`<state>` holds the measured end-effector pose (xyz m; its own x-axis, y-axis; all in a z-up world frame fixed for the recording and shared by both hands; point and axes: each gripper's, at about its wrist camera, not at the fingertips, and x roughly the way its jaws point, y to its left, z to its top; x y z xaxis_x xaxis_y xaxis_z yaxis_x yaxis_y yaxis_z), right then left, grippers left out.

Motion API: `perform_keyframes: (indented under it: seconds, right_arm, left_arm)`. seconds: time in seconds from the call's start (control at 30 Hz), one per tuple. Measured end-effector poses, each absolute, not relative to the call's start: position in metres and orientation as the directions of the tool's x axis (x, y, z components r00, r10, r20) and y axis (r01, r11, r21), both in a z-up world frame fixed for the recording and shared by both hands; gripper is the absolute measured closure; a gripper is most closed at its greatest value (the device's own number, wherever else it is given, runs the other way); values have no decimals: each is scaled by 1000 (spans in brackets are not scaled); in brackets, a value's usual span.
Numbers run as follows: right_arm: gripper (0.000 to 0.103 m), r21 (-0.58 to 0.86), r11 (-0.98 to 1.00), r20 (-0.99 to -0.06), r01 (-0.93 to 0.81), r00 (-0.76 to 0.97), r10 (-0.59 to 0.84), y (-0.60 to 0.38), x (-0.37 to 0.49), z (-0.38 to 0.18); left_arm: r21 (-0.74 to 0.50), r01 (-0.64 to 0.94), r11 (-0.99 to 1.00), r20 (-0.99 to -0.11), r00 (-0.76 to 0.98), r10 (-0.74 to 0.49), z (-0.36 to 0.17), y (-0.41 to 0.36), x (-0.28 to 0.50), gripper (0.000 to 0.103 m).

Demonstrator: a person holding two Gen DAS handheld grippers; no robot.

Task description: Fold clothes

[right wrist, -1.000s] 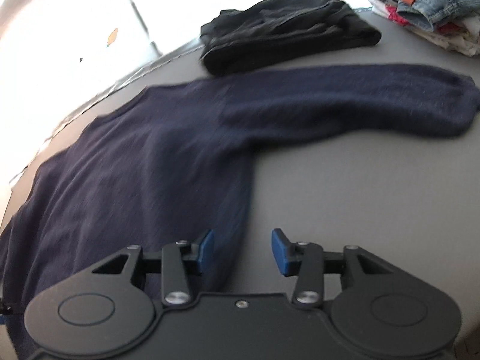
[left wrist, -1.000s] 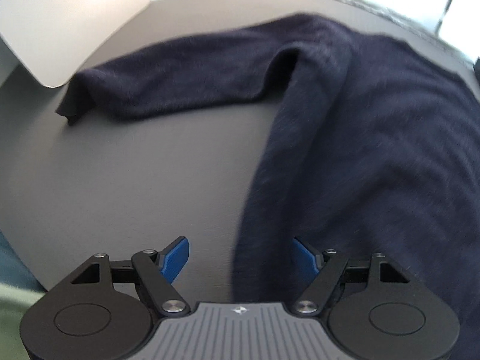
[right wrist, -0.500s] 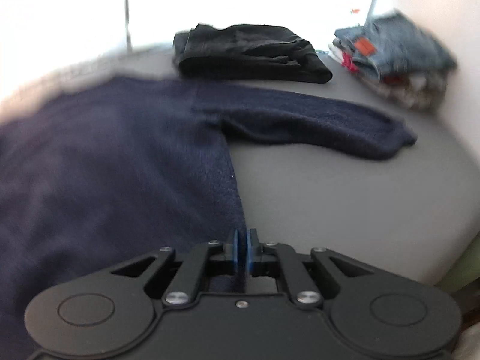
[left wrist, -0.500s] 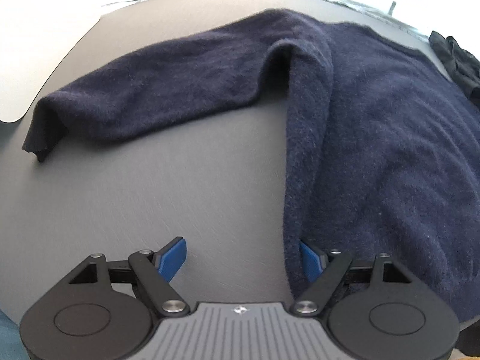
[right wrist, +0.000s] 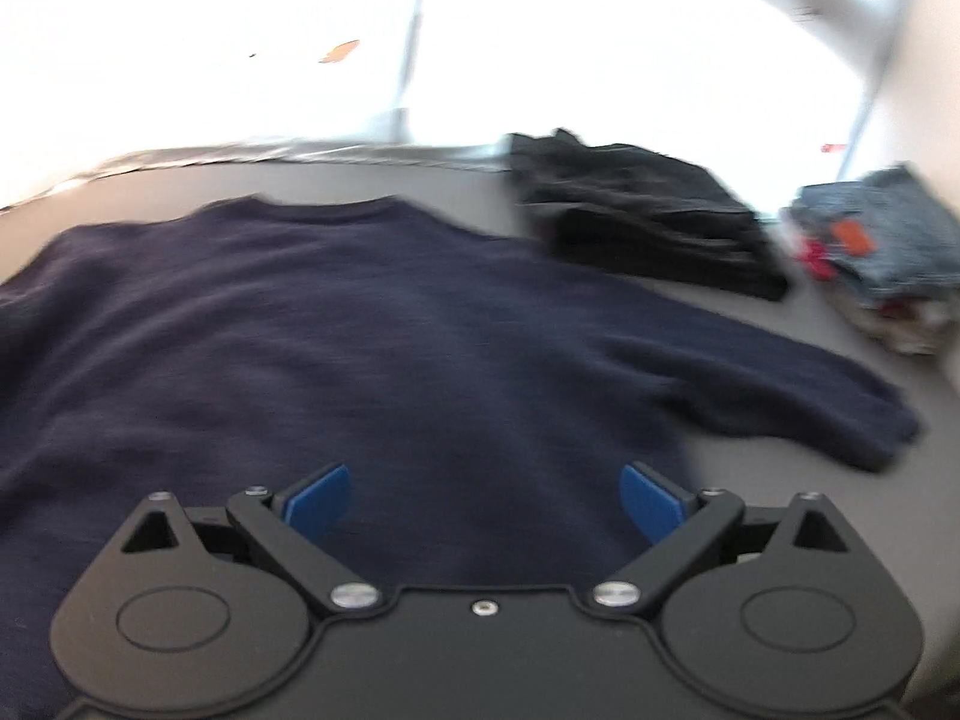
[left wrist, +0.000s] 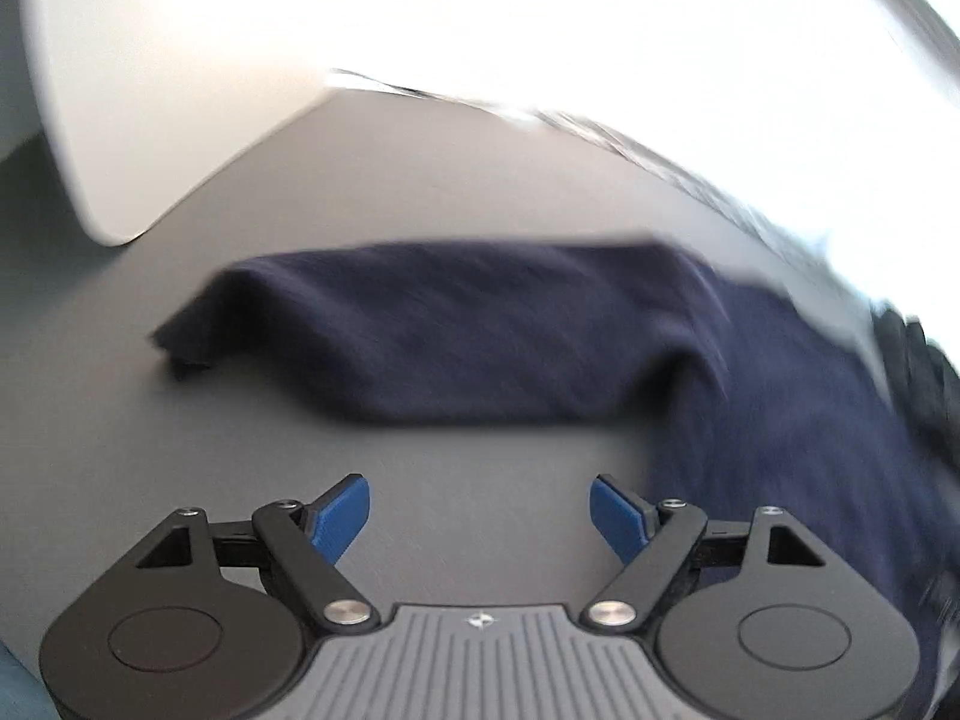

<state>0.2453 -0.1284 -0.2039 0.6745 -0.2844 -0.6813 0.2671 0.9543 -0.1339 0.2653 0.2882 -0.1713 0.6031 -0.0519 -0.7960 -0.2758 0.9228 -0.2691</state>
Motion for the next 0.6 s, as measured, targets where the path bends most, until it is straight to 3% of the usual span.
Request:
perform_keyframes:
  seconds: [0.17, 0.33, 0.6]
  right_arm:
    - [3, -85, 973, -732, 214, 650, -207, -112, 273, -230]
    - [0, -1, 973, -747, 231, 647, -154, -118, 290, -240]
    - [0, -4, 970, -705, 241, 688, -174, -115, 294, -249]
  left_arm:
    - [-333, -485, 809, -801, 598, 30, -183, 333, 279, 21]
    - [-385, -567, 729, -790, 610, 57, -191, 358, 303, 20]
    - [-409, -664, 626, -802, 589, 102, -206, 388, 341, 17]
